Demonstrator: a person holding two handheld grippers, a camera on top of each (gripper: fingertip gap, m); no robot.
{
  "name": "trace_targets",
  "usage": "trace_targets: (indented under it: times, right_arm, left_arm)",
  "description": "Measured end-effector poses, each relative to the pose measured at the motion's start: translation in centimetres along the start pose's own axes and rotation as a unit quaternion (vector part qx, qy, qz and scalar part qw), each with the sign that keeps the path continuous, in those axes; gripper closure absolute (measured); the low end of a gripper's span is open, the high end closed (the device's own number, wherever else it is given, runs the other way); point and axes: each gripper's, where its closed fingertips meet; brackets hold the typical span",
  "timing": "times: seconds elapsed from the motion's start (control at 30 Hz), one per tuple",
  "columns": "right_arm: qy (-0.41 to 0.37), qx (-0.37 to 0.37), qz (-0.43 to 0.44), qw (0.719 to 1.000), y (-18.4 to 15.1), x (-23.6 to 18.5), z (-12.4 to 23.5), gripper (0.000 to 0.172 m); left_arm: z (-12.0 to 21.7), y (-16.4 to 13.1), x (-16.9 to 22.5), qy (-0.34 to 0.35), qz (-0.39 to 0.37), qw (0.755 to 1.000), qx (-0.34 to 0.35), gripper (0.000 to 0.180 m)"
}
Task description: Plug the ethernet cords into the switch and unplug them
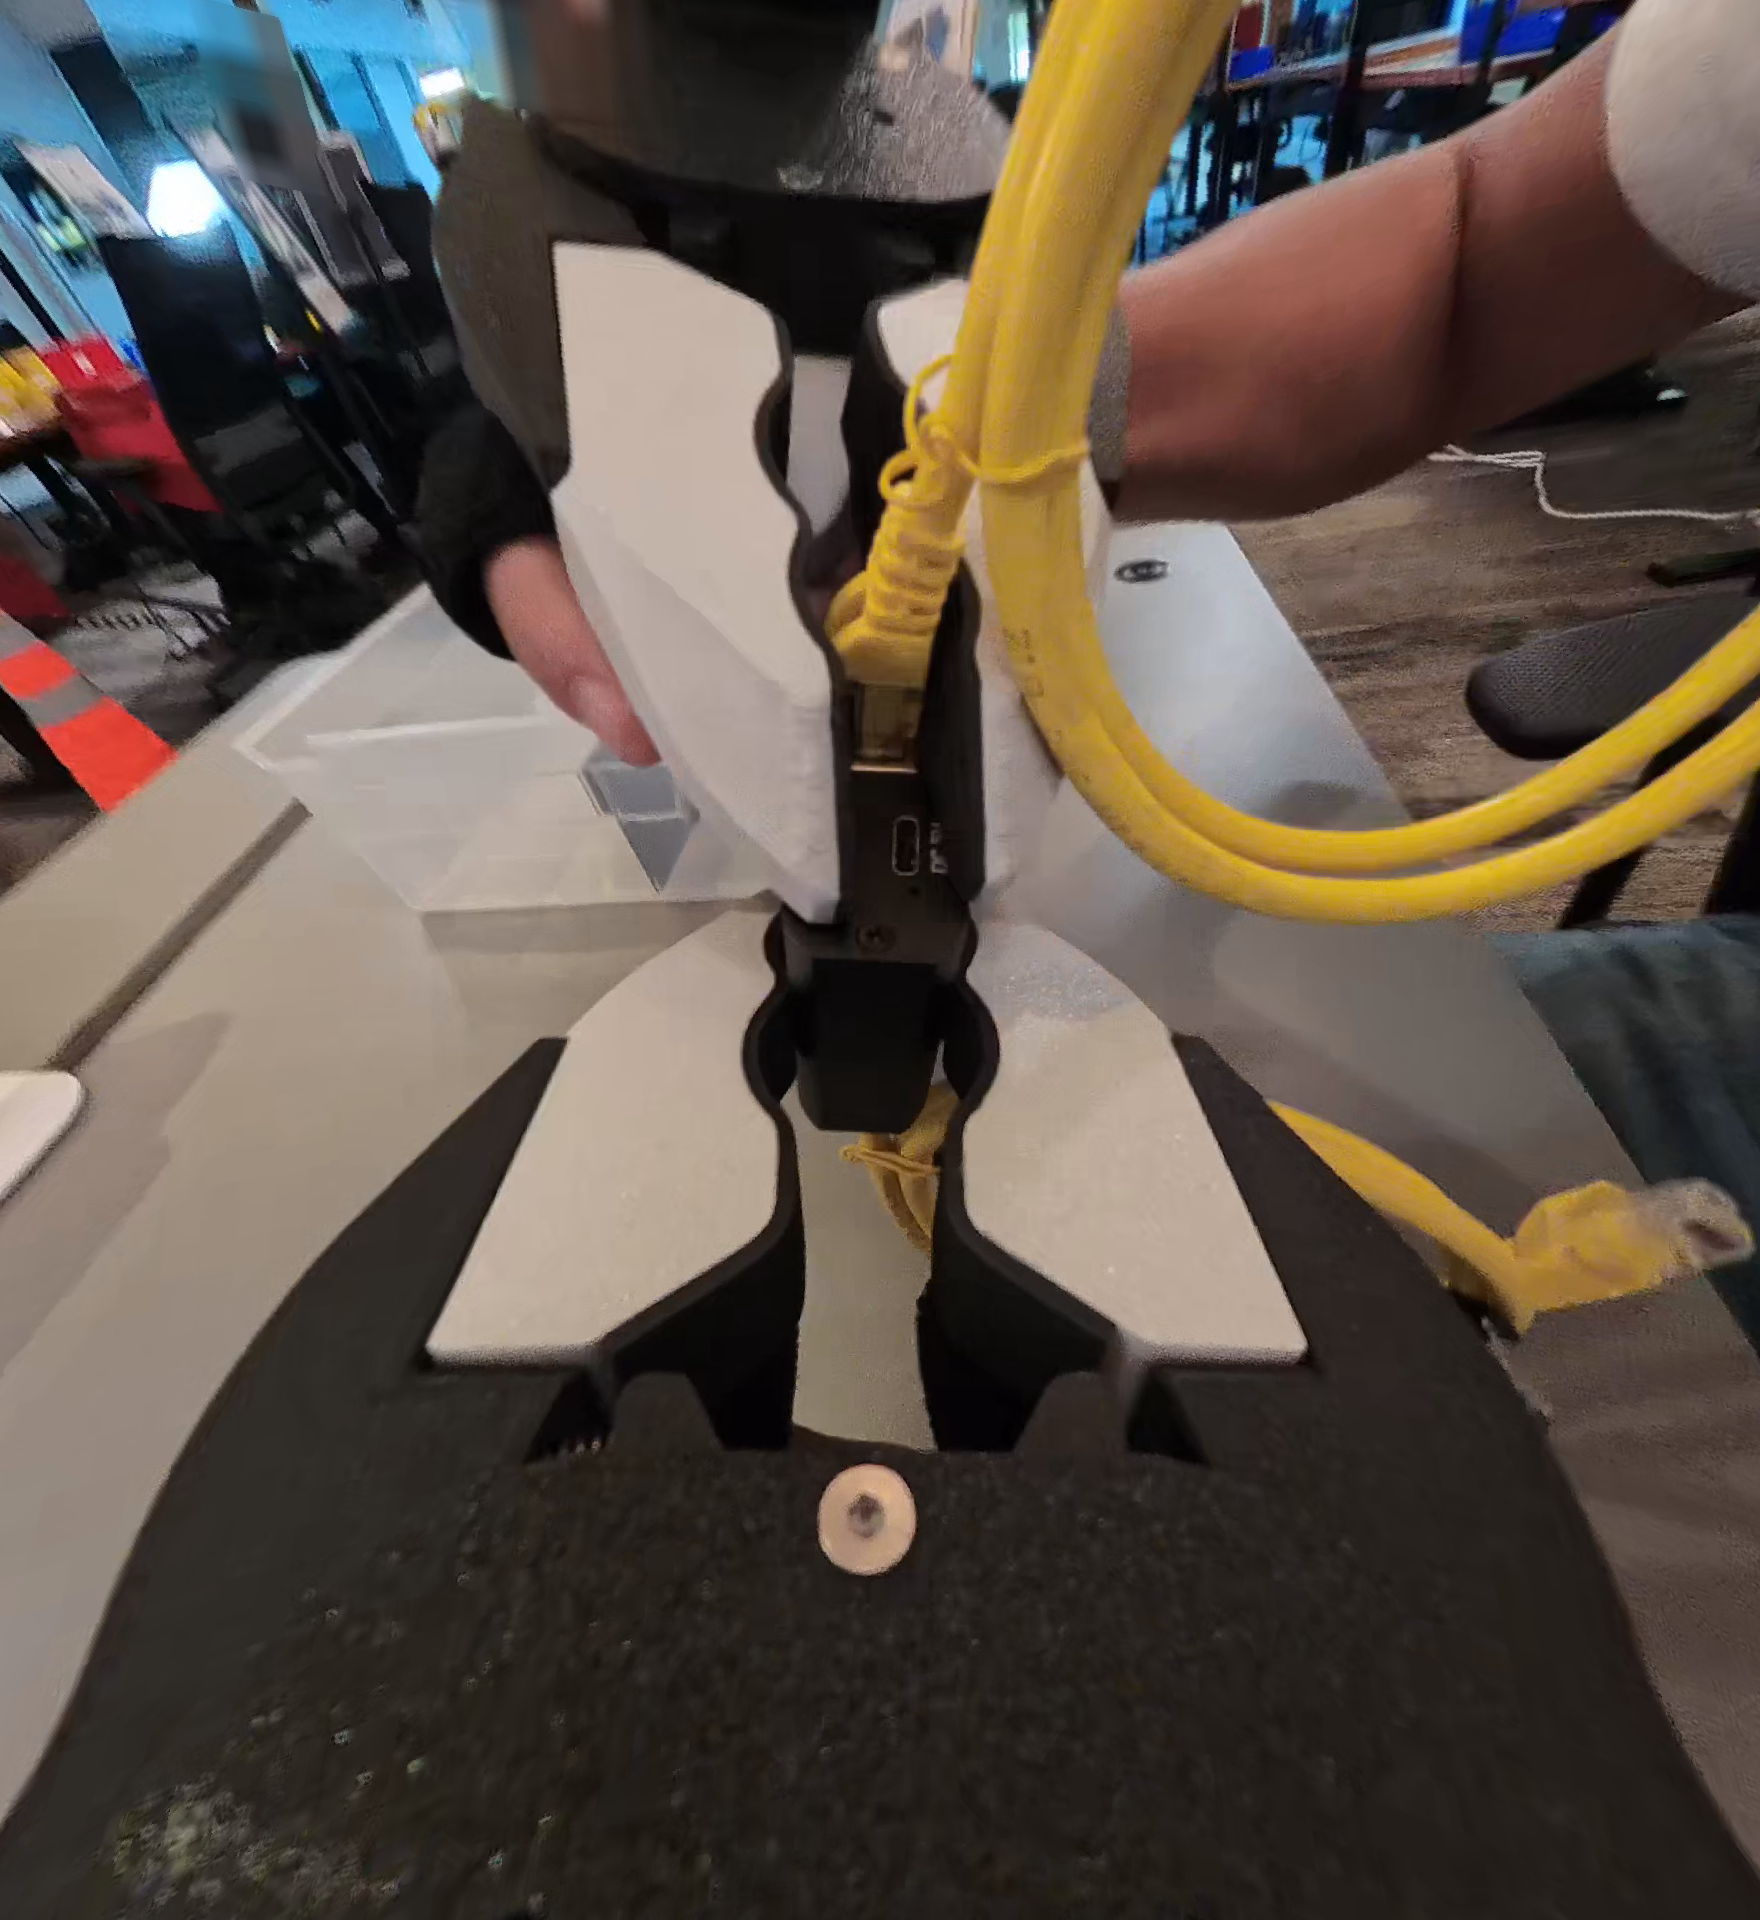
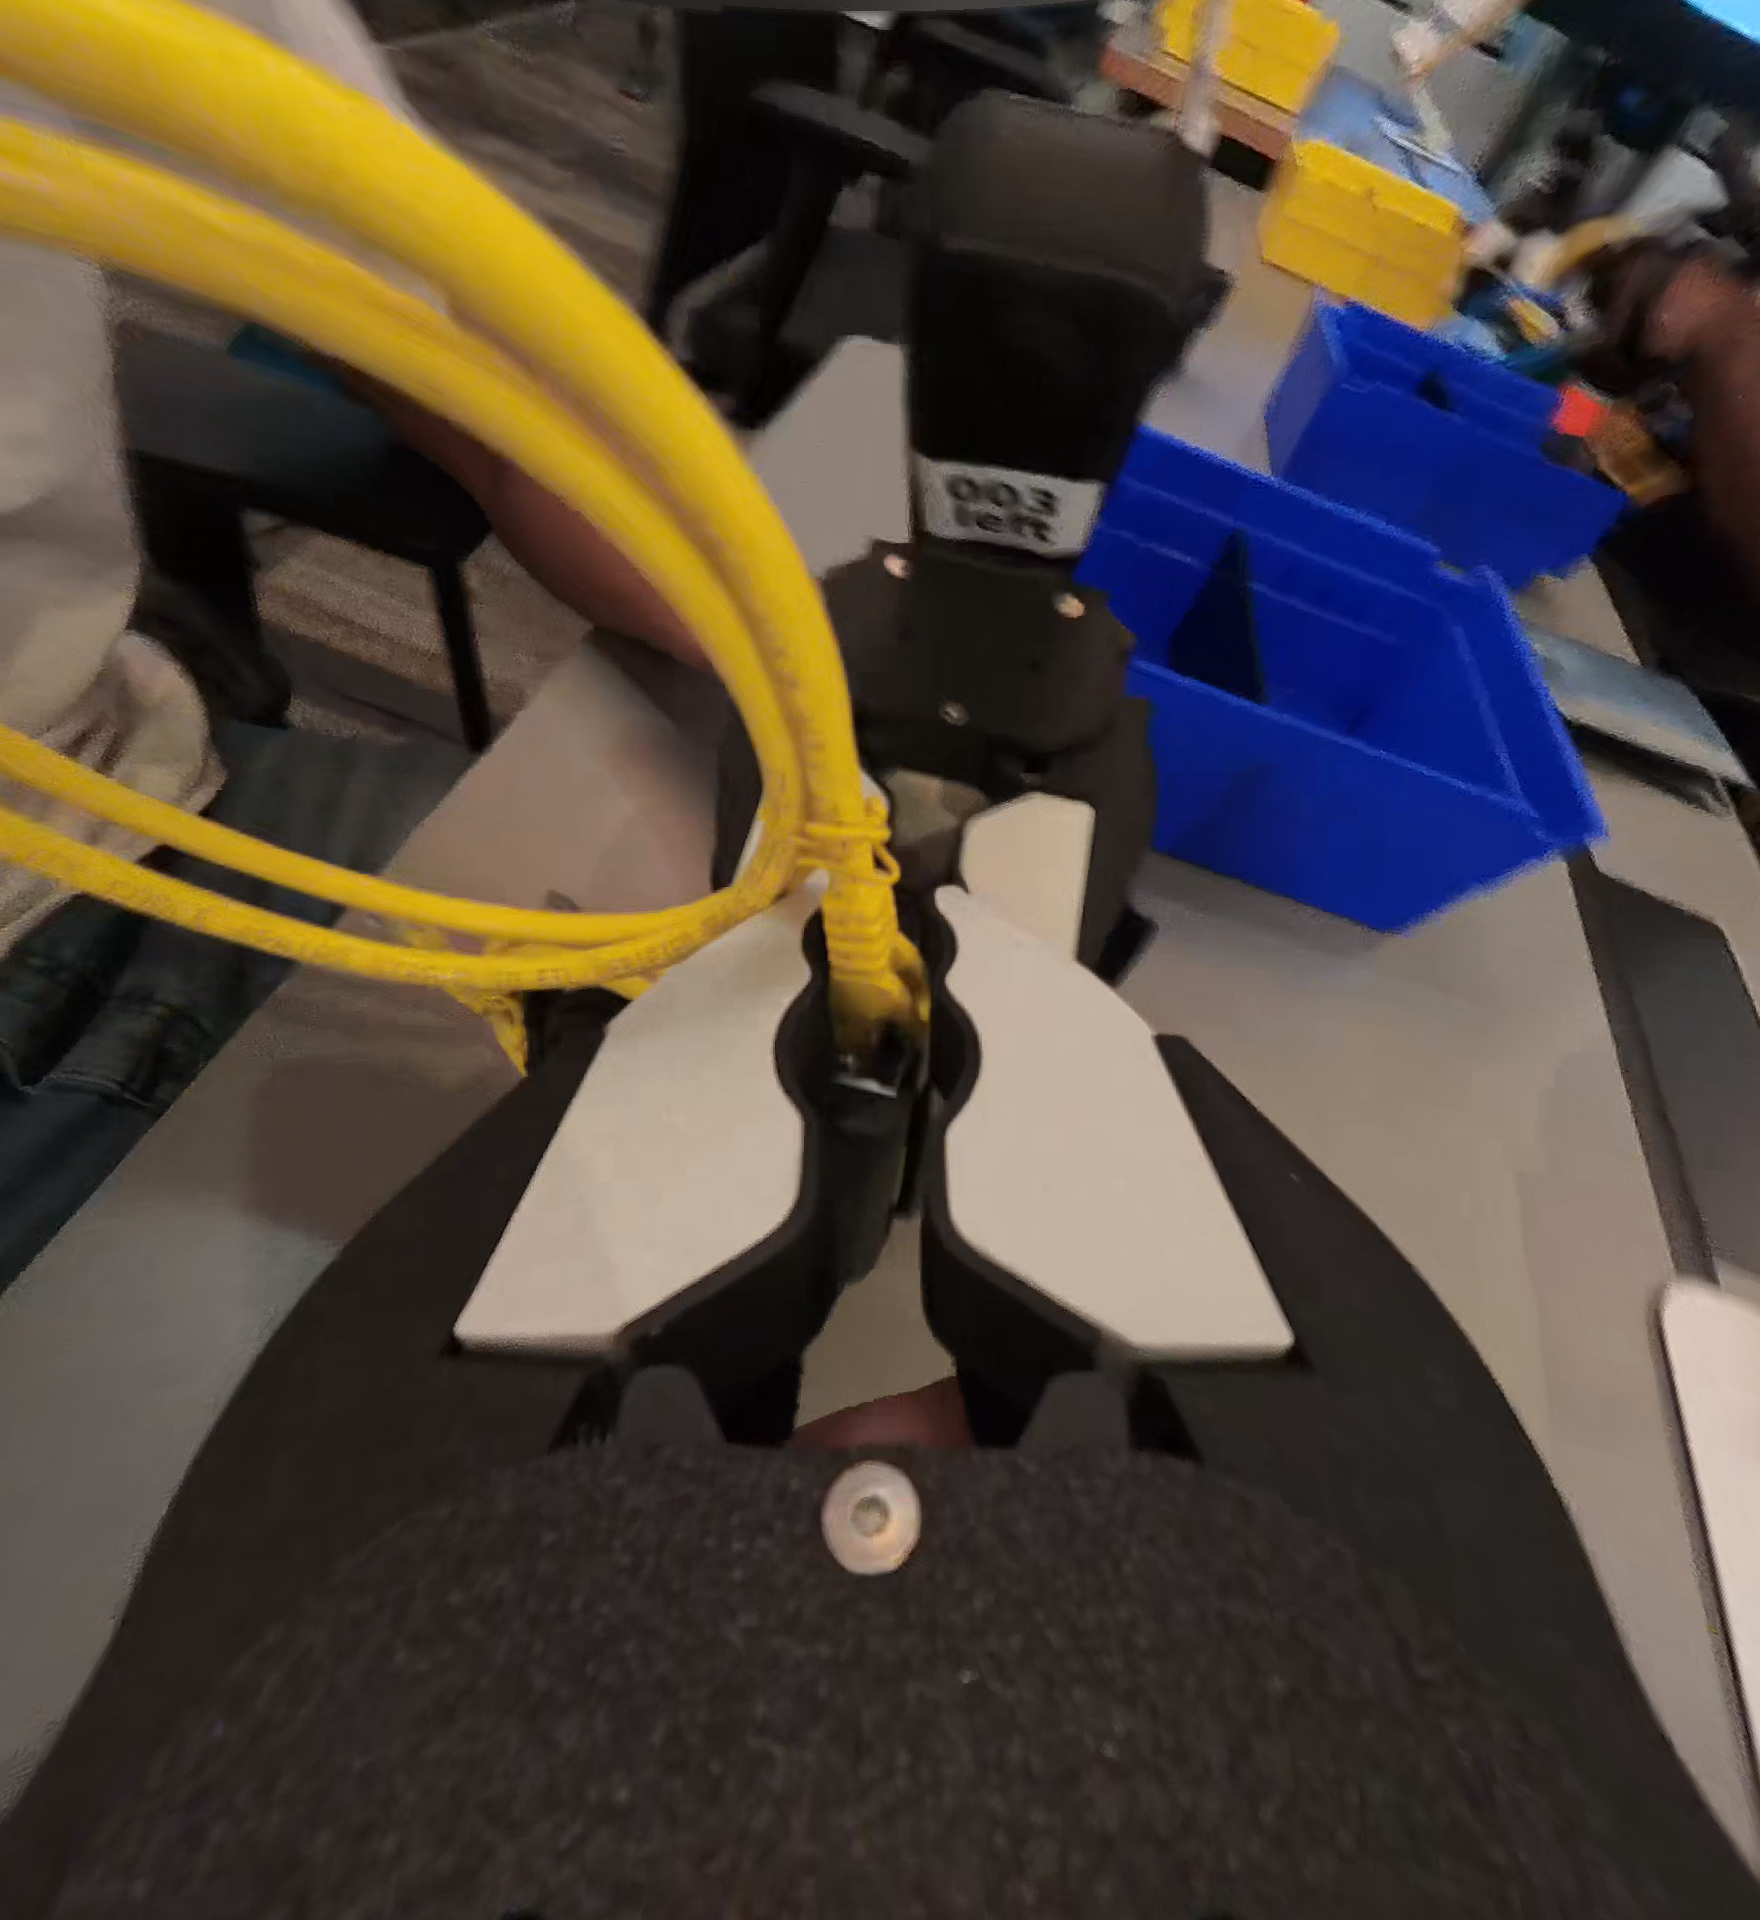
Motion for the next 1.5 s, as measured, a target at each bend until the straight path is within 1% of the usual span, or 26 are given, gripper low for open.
trace_targets:
  times: [0.03, 0.07, 0.1, 0.17, 0.37, 0.47, 0.53, 0.7, 0.83, 0.93, 1.03, 1.1, 1.23, 1.27, 1.3, 1.33, 1.37, 1.4, 1.43, 1.47, 1.5]
  right_arm:
    - [-0.005, 0.011, 0.012, 1.0, 0.6, -0.1, 0.1, 0.159]
    - [-0.028, 0.024, 0.011, 0.999, 1.2, 0.6, 0.6, 0.156]
    - [-0.041, 0.029, 0.005, 0.999, 1.2, 1.1, 1.0, 0.156]
    - [-0.046, 0.015, -0.004, 0.999, 0.3, 1.3, 1.1, 0.155]
    - [-0.07, 0.038, 0.004, 0.997, 0.8, 1.4, 1.6, 0.147]
    - [-0.103, 0.076, 0.026, 0.991, 1.4, 1.7, 2.3, 0.152]
    - [-0.108, 0.079, 0.035, 0.99, 1.3, 1.5, 2.6, 0.158]
    - [-0.081, 0.073, 0.028, 0.994, 0.9, 1.0, 2.4, 0.158]
    - [-0.071, 0.081, 0.022, 0.994, 1.1, 1.1, 2.3, 0.158]
    - [-0.064, 0.063, -0.004, 0.996, 0.8, 1.3, 2.0, 0.159]
    - [-0.028, 0.093, -0.06, 0.993, 0.9, 1.0, 2.0, 0.16]
    - [-0.035, 0.114, -0.081, 0.99, 0.8, 1.4, 2.0, 0.16]
    - [-0.052, 0.104, -0.06, 0.991, 0.6, 1.7, 1.9, 0.161]
    - [-0.038, 0.147, -0.068, 0.986, 1.9, 1.6, 2.4, 0.161]
    - [-0.023, 0.188, -0.087, 0.978, 3.5, 1.8, 3.3, 0.16]
    - [-0.034, 0.202, -0.08, 0.976, 4.5, 2.4, 4.2, 0.161]
    - [-0.049, 0.17, -0.062, 0.982, 4.3, 2.9, 4.2, 0.161]
    - [-0.055, 0.149, -0.055, 0.986, 4.1, 3.2, 4.3, 0.161]
    - [-0.047, 0.15, -0.062, 0.986, 4.3, 3.3, 4.6, 0.161]
    - [-0.048, 0.145, -0.065, 0.986, 4.2, 3.6, 4.8, 0.161]
    - [-0.057, 0.14, -0.065, 0.986, 4.3, 4.0, 5.1, 0.16]
  left_arm:
    - [0.4, 0.5, -0.4, 0.014, -0.003, 1.0, 0.008, 0.156]
    - [0.7, 0.7, -0.9, 0.021, 0.007, 1.0, 0.012, 0.157]
    - [0.8, 0.4, -1.1, 0.024, 0.012, 1.0, 0.012, 0.156]
    - [0.5, -0.3, -1.0, 0.03, 0.007, 1.0, -0.001, 0.157]
    - [0.7, 0.2, -1.0, 0.037, -0.002, 0.999, 0.005, 0.156]
    - [1.1, 0.6, -1.4, 0.04, 0.012, 0.999, 0.024, 0.156]
    - [1.1, 0.5, -1.4, 0.036, 0.014, 0.999, 0.023, 0.156]
    - [0.8, 0.4, -0.7, 0.013, 0.013, 1.0, 0.024, 0.156]
    - [0.9, 0.5, -0.9, 0.022, 0.013, 0.999, 0.025, 0.157]
    - [1.0, 0.2, -1.0, 0.023, 0.012, 0.999, 0.023, 0.156]
    - [0.9, 0.4, -1.1, 0.026, 0.015, 0.999, 0.023, 0.156]
    - [0.9, 0.0, -1.4, 0.029, 0.027, 0.999, 0.012, 0.156]
    - [1.0, -0.3, -1.5, 0.027, 0.03, 0.999, 0.0, 0.157]
    - [0.7, -1.6, -1.6, 0.03, 0.028, 0.998, -0.038, 0.156]
    - [0.5, -2.6, -1.9, 0.042, 0.025, 0.997, -0.058, 0.156]
    - [0.6, -2.5, -2.1, 0.049, 0.035, 0.997, -0.05, 0.156]
    - [0.9, -1.3, -1.9, 0.04, 0.039, 0.998, -0.017, 0.156]
    - [1.1, -0.5, -1.9, 0.041, 0.037, 0.998, 0.001, 0.157]
    - [1.0, -0.5, -2.0, 0.048, 0.026, 0.998, -0.007, 0.157]
    - [0.8, -1.0, -1.9, 0.052, 0.015, 0.998, -0.022, 0.156]
    - [0.7, -1.0, -1.8, 0.053, 0.009, 0.998, -0.022, 0.156]
Point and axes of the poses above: each gripper's, where its closed fingertips meet, z back along the fingers, y out of its top, x = y × z across the jaws, and after that the axes turned 13 degrees about -z, right-handed
